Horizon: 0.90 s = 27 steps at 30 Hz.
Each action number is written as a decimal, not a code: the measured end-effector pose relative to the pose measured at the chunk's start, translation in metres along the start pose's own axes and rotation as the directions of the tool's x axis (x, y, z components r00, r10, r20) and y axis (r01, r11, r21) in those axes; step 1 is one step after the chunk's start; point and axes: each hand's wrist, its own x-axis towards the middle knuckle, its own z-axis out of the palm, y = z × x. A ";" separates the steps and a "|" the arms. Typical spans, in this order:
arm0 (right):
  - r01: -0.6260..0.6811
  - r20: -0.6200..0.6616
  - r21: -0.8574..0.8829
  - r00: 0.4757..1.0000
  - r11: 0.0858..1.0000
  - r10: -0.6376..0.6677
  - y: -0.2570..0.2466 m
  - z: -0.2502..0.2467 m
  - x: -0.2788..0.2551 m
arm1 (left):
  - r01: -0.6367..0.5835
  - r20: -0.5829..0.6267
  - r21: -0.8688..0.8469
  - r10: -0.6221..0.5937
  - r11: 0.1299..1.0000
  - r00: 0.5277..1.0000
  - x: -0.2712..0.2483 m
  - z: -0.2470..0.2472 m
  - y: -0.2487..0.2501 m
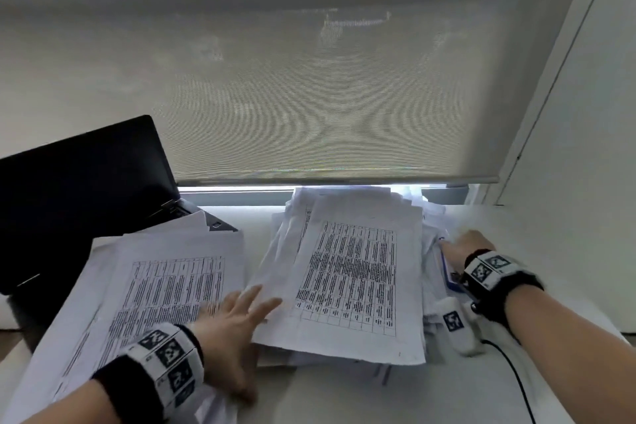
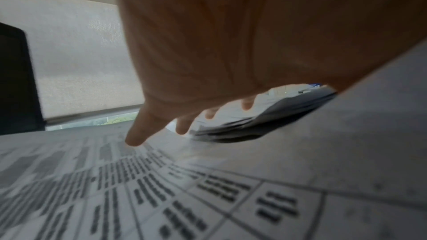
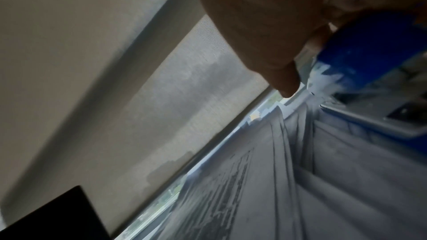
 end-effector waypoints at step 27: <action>0.075 0.053 -0.199 0.996 0.977 -0.066 0.095 -0.030 -0.084 | -0.248 -0.269 0.012 0.242 0.969 0.932 0.001 -0.019 0.088</action>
